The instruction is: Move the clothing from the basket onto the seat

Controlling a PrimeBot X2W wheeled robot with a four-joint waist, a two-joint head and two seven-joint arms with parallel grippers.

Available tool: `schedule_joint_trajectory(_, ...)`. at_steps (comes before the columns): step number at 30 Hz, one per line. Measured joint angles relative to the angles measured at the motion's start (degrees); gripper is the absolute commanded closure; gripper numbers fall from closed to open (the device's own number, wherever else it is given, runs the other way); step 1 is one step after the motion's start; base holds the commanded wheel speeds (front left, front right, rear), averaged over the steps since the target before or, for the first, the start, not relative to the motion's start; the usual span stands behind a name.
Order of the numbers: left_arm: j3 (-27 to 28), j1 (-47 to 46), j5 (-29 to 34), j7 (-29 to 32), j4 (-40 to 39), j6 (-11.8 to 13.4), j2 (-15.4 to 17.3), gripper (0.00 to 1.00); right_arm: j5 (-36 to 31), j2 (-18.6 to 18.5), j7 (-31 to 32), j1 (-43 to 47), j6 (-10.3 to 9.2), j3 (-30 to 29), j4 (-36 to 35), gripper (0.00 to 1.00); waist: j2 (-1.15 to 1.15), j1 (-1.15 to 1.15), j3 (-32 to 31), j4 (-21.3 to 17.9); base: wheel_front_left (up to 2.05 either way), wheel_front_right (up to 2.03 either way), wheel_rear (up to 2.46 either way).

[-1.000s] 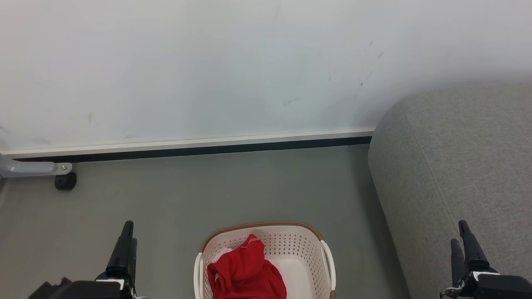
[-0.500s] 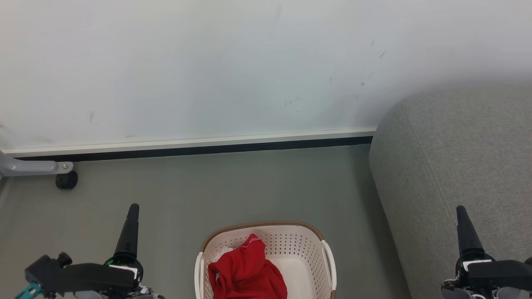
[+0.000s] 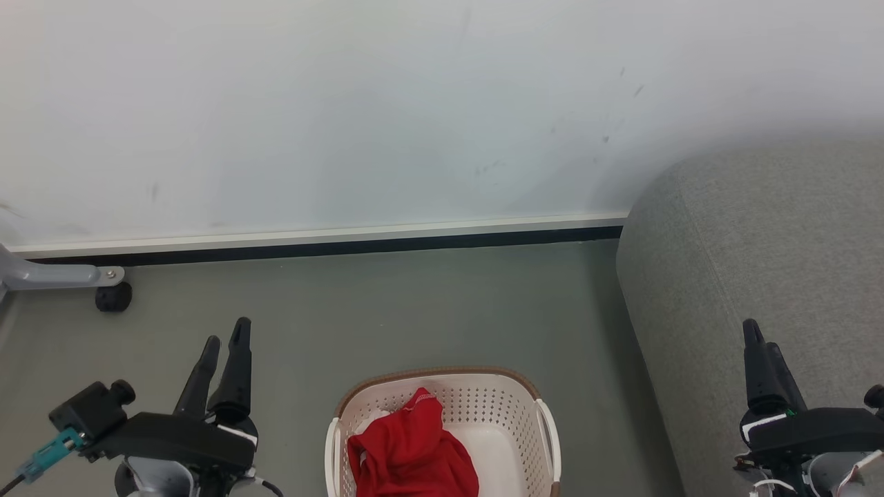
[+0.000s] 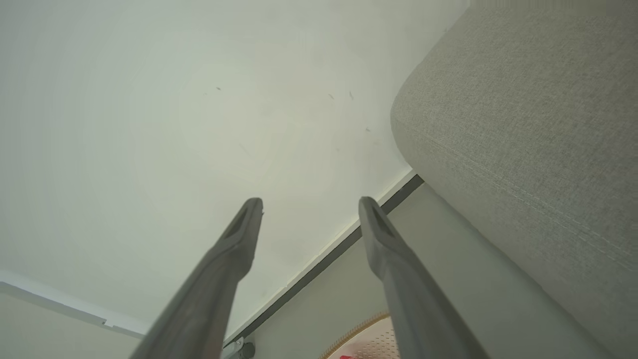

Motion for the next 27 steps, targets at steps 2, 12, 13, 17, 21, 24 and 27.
schedule_joint_trajectory(2,-0.74,-0.20,2.05,-0.41,-0.64,0.59,0.48,0.00,-2.19,-0.56,-0.48,-0.04,-0.41,0.68,-0.32,0.00,0.00,0.00,0.01,0.04,0.00,0.00,0.00)
schedule_joint_trajectory(12,-4.52,-1.16,12.60,-2.50,-2.93,2.99,2.81,0.00,-13.08,-2.98,-2.52,-1.09,-2.40,4.44,-1.86,0.00,0.00,0.00,0.02,0.15,0.00,0.00,0.00)
schedule_joint_trajectory(13,-4.85,-1.16,13.45,-2.83,-3.04,3.01,2.99,0.00,-14.11,-3.21,-2.81,-1.16,-2.41,4.80,-1.92,0.00,0.00,0.00,0.02,0.15,0.00,0.00,0.00)
schedule_joint_trajectory(17,-5.98,-1.17,16.58,-3.60,-3.58,3.94,3.45,0.00,-18.04,-3.97,-3.66,-1.16,-3.22,6.27,-2.11,0.00,0.00,0.00,0.00,0.19,0.00,0.00,0.00)
schedule_joint_trajectory(21,-6.87,-1.18,19.63,-4.46,-3.78,4.52,4.04,0.00,-21.90,-4.45,-4.53,-1.16,-3.90,7.88,-2.25,0.00,0.00,0.00,-0.02,0.22,0.00,0.00,0.00)
schedule_joint_trajectory(24,-7.54,-1.18,22.07,-5.13,-3.88,5.00,4.37,0.00,-24.68,-4.94,-5.03,-1.18,-4.37,8.78,-2.25,0.00,0.00,0.00,-0.04,0.24,0.00,0.00,0.00)
schedule_joint_trajectory(27,-7.94,-1.18,23.48,-5.72,-4.05,5.52,4.63,0.00,-27.17,-5.11,-5.64,-1.18,-4.89,9.81,-2.29,0.00,0.00,0.00,-0.07,0.27,0.00,0.00,0.00)
